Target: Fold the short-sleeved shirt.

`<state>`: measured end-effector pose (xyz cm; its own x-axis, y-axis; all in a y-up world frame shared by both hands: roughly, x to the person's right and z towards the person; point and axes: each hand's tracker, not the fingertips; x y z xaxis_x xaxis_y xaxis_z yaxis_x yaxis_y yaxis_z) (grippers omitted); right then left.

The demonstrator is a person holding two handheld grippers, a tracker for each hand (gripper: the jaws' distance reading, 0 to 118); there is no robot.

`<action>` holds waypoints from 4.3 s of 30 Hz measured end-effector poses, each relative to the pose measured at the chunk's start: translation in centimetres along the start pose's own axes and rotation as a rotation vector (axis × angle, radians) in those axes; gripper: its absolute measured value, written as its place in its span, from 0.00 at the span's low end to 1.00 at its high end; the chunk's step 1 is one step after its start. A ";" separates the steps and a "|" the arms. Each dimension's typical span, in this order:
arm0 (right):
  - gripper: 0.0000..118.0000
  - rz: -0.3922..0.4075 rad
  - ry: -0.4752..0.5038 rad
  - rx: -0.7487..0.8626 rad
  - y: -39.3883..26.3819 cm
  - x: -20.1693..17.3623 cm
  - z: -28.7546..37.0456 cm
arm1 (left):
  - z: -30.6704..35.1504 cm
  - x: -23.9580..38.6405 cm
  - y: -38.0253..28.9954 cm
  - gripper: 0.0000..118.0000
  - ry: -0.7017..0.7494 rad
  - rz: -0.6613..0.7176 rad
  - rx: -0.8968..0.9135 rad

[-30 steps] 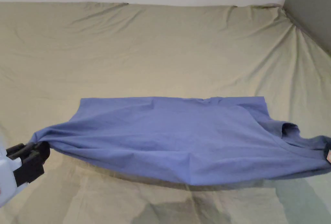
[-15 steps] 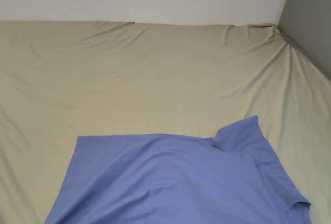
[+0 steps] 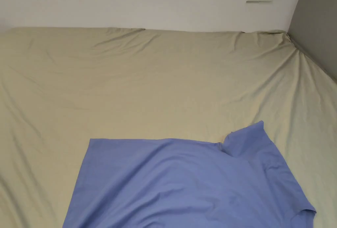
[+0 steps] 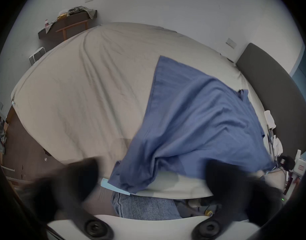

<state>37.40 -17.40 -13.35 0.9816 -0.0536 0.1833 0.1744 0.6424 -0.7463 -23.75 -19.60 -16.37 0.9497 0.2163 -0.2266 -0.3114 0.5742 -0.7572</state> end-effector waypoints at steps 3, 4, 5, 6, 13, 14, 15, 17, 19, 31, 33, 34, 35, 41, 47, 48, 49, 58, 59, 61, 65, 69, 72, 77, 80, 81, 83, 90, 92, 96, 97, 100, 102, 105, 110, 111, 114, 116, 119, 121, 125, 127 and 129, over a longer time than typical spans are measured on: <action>0.95 -0.064 0.016 0.101 2.2 -1.0 4.2 | 4.5 -0.6 1.6 0.97 -0.056 0.126 0.127; 0.96 -0.053 0.023 0.153 2.8 -1.3 5.5 | 5.8 -0.8 2.2 0.98 -0.067 0.150 0.150; 0.96 -0.054 0.014 0.201 3.3 -1.7 6.6 | 6.9 -0.8 2.7 0.99 -0.078 0.161 0.182; 0.97 -0.057 0.008 0.256 3.9 -2.1 7.9 | 8.2 -0.6 3.1 1.00 -0.076 0.181 0.231; 0.48 -0.100 0.079 0.390 6.7 -2.9 11.9 | 14.2 1.1 5.2 0.36 -0.102 0.113 0.398; 0.02 -0.093 0.033 0.416 6.7 -3.4 12.0 | 14.0 1.6 5.2 0.02 -0.063 0.084 0.409; 0.00 -0.086 -0.034 0.417 6.7 -3.6 12.1 | 14.0 1.9 5.1 0.00 -0.050 0.076 0.427; 0.00 -0.056 -0.003 0.391 7.2 -3.7 12.0 | 13.9 1.9 5.2 0.00 -0.054 0.036 0.373; 0.00 -0.183 0.072 0.401 4.3 1.8 9.4 | 13.2 1.8 4.8 0.00 -0.088 0.095 0.376; 0.00 -0.115 -0.032 0.394 5.5 -0.6 7.9 | 3.8 4.2 13.6 0.00 -0.122 0.042 0.337; 0.00 -0.105 -0.041 0.385 5.8 -1.1 7.1 | -0.7 5.6 18.0 0.00 -0.123 -0.022 0.318; 0.00 -0.116 -0.036 0.373 6.3 -1.4 6.8 | -4.0 5.7 20.4 0.00 -0.122 -0.052 0.268; 0.00 -0.130 -0.032 0.359 6.7 -1.7 6.3 | -6.6 6.3 22.3 0.00 -0.115 -0.087 0.220; 0.00 -0.128 -0.072 0.295 8.1 -2.4 2.9 | -20.9 8.9 30.1 1.00 -0.081 -0.135 -0.027; 0.00 -0.107 -0.076 0.249 8.8 -3.0 0.8 | -26.9 10.9 30.8 0.92 0.012 -0.192 -0.112; 0.00 -0.112 -0.070 0.246 8.9 -3.1 0.6 | -27.7 11.2 30.6 0.92 0.040 -0.218 -0.128; 0.00 -0.117 -0.069 0.246 8.9 -3.3 0.5 | -28.6 11.5 30.5 0.92 0.047 -0.250 -0.147; 0.00 -0.115 -0.079 0.261 9.5 -2.7 0.7 | -28.7 11.3 27.7 0.01 -0.041 -0.323 -0.223; 0.00 -0.112 -0.076 0.260 9.6 -2.6 0.6 | -27.9 11.4 27.7 0.01 -0.014 -0.327 -0.157; 0.00 -0.110 -0.072 0.262 9.8 -2.7 -0.2 | -27.1 11.7 27.4 0.01 -0.042 -0.349 -0.162; 0.00 -0.102 -0.039 0.248 12.2 -1.8 -4.6 | -25.4 12.1 27.4 0.01 -0.081 -0.352 -0.107; 0.00 -0.061 0.002 0.214 16.4 -1.7 -11.0 | -23.3 11.9 27.9 0.01 -0.116 -0.295 -0.051; 0.00 -0.071 0.017 0.167 19.5 -1.4 -15.6 | -22.7 11.8 28.1 0.01 -0.108 -0.304 -0.048; 0.63 -0.066 0.123 -0.052 22.8 -0.4 -23.5 | -22.5 11.8 28.2 0.01 -0.109 -0.286 -0.037; 0.84 -0.065 0.143 -0.080 23.8 0.3 -26.7 | -22.5 12.2 27.9 0.01 -0.095 -0.306 -0.043; 0.79 -0.076 0.141 -0.085 24.1 0.8 -27.6 | -22.5 12.2 27.9 0.01 -0.096 -0.306 -0.045; 0.83 -0.061 0.100 -0.101 24.6 0.0 -28.8 | -22.5 12.3 27.9 0.01 -0.099 -0.299 -0.041; 0.64 0.116 0.109 -0.211 24.4 -2.8 -32.9 | -23.1 12.4 27.9 0.01 -0.091 -0.301 -0.053; 0.21 0.148 0.095 -0.226 23.7 -3.2 -33.1 | -23.3 12.3 27.9 0.01 -0.089 -0.303 -0.056; 0.02 0.159 0.100 -0.167 23.1 -4.5 -31.7 | -23.3 11.9 27.7 0.01 -0.089 -0.289 -0.056; 0.02 0.160 0.105 -0.157 22.9 -4.1 -31.3 | -23.2 11.8 27.6 0.01 -0.090 -0.285 -0.055; 0.02 0.165 0.111 -0.037 23.1 -4.4 -28.3 | -22.0 11.6 27.3 0.01 -0.101 -0.279 -0.027; 0.01 0.114 0.137 0.061 22.7 -3.7 -25.0 | -19.9 11.7 26.9 0.01 -0.120 -0.252 0.053; 0.01 0.124 0.100 0.254 22.2 -4.8 -18.3 | -15.4 11.2 26.1 0.01 -0.168 -0.149 0.192; 0.01 -0.030 0.101 0.491 19.9 -5.8 -7.0 | -6.4 11.4 23.2 0.01 -0.143 -0.152 0.420; 0.01 -0.033 0.110 0.532 19.7 -6.3 -4.9 | -4.4 11.4 22.5 0.01 -0.132 -0.134 0.468; 0.01 -0.048 0.085 0.653 17.7 -7.2 0.7 | 0.6 11.4 20.5 0.01 -0.131 -0.114 0.568; 0.01 -0.043 0.082 0.724 16.6 -7.8 3.8 | 3.7 11.2 19.1 0.01 -0.115 -0.108 0.621; 0.01 -0.057 0.082 0.809 14.8 -7.9 7.6 | 7.5 10.9 17.1 0.01 -0.096 -0.117 0.691; 0.01 -0.078 0.051 0.844 13.6 -7.8 9.7 | 9.6 10.3 16.0 0.01 -0.099 -0.098 0.725; 0.01 -0.127 0.050 0.866 13.0 -7.2 11.8 | 11.7 9.3 14.6 0.01 -0.080 -0.032 0.773; 0.01 -0.135 0.036 0.874 13.4 -6.8 11.9 | 11.8 9.3 14.7 0.01 -0.083 -0.035 0.776; 0.01 -0.124 0.030 0.867 14.5 -7.0 11.0 | 11.2 9.8 15.7 0.01 -0.077 -0.067 0.767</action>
<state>32.24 0.69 -18.46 0.9632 -0.1738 0.2053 0.1715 0.9848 0.0292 -19.72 0.32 -23.61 0.9710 0.2002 -0.1306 -0.2165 0.9682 -0.1251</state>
